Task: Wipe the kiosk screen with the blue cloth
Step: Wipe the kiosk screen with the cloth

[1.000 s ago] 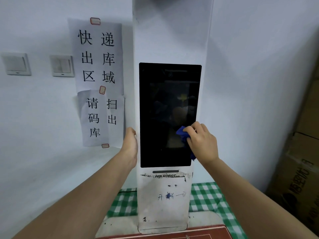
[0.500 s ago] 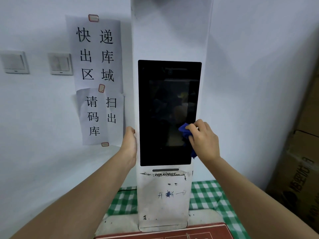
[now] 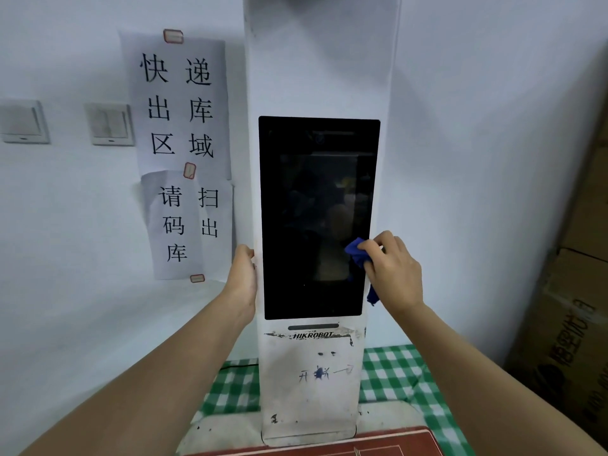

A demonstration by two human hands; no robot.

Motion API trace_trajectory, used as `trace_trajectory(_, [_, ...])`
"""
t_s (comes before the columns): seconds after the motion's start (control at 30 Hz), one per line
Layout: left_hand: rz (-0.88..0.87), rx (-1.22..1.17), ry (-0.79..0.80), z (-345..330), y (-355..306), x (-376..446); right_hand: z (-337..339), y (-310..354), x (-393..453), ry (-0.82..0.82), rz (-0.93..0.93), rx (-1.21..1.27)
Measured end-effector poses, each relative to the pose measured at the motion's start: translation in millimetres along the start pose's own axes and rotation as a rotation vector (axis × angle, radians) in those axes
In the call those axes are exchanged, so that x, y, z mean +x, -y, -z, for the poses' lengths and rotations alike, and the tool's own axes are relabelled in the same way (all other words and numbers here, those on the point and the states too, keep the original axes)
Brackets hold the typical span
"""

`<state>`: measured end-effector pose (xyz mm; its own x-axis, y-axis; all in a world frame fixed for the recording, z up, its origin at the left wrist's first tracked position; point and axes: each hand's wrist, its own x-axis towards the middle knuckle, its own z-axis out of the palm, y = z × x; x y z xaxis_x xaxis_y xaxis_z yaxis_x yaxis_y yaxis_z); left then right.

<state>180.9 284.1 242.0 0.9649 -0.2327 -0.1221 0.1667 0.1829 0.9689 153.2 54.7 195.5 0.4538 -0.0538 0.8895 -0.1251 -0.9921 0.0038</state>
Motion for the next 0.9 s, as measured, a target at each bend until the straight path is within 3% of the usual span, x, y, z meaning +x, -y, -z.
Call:
trace_trajectory(0.23, [-0.002,-0.030,-0.013,-2,-1,-1,-7,-9,-26,0.104,0.102,-0.031])
trace_trajectory(0.53, [0.014,-0.005,0.000,1,1,4,1,14,-3,-0.001,-0.086,0.056])
trace_trajectory(0.7, [0.018,-0.035,0.004,1,0,-1,-12,15,-23,0.089,0.133,-0.023])
trace_trajectory(0.9, [0.012,-0.073,-0.002,5,-2,-9,-6,14,-14,0.015,-0.035,0.009])
